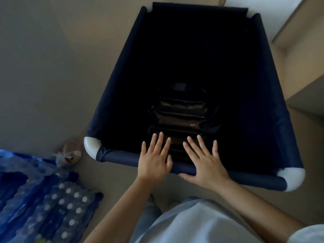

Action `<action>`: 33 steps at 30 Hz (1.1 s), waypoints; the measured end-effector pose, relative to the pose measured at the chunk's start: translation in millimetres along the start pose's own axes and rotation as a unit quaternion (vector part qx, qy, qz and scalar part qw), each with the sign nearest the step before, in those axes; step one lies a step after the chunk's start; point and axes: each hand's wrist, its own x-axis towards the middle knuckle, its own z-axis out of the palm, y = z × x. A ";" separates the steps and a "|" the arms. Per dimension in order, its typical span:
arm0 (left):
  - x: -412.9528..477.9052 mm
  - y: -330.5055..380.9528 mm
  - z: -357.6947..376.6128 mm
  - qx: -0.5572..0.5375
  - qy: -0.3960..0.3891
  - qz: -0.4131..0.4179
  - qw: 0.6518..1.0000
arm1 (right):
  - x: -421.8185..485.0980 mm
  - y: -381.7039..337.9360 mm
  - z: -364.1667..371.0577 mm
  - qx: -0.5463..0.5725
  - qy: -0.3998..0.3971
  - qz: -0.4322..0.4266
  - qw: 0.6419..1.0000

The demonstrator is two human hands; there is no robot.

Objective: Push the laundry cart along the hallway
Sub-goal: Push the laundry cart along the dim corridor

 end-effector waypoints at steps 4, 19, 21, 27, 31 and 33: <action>26.1 -37.3 -6.1 0.022 -0.046 0.068 0.996 | 23.9 -17.9 -9.6 -0.028 0.002 0.038 0.999; 136.7 -147.4 -23.7 0.050 -0.158 0.221 0.961 | 105.6 -12.8 -29.9 -0.024 -0.022 0.139 0.990; 152.6 -152.8 -25.4 0.052 -0.160 0.222 0.960 | 120.1 -7.1 -29.9 -0.039 -0.020 0.139 0.989; 209.0 -163.4 -31.4 0.065 -0.154 0.231 0.958 | 167.1 13.9 -43.0 -0.021 -0.011 0.135 0.991; 254.8 -159.3 -34.0 0.070 -0.145 0.237 0.958 | 199.6 43.3 -54.7 -0.015 -0.004 0.131 0.991; 278.8 -156.9 -34.3 0.073 -0.140 0.233 0.959 | 216.7 59.6 -61.8 -0.017 0.004 0.123 0.992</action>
